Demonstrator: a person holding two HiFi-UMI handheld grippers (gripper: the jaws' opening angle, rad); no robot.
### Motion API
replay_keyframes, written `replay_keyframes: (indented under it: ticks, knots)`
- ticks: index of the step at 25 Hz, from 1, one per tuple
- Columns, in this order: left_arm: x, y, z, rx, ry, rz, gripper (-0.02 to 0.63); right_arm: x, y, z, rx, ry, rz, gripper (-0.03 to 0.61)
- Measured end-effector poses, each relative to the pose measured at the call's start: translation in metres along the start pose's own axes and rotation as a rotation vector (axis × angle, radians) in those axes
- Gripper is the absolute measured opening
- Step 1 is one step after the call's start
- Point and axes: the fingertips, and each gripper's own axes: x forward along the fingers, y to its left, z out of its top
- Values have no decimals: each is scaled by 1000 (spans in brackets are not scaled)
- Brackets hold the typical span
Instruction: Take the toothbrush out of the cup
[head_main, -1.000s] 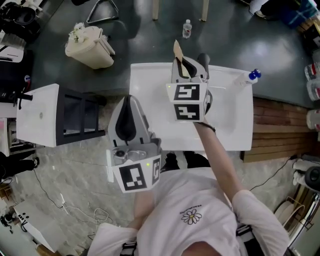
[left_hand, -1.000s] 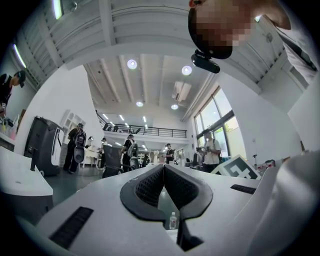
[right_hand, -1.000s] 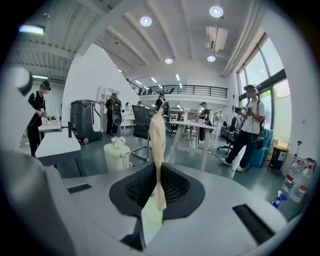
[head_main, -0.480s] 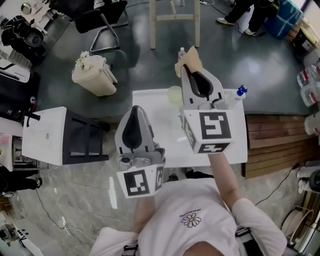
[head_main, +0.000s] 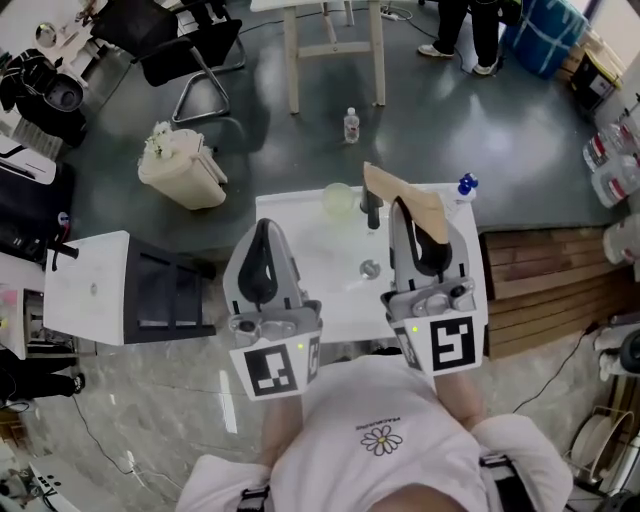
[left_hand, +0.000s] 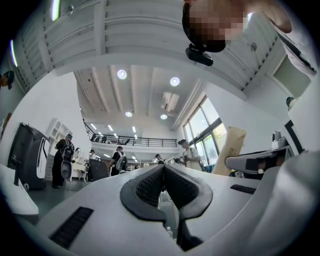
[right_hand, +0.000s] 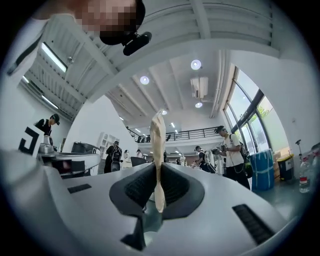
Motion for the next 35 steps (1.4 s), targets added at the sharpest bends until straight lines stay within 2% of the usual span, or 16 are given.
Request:
replay_keyframes:
  ticks: [9,35]
  knots:
    - [3,-3,-5,6,13,-6,17,-27,-15,-23,36,69,-47,28]
    - [4,-16,-11,8,26,-29,17,-27,-34,-26,45,78,-83,25]
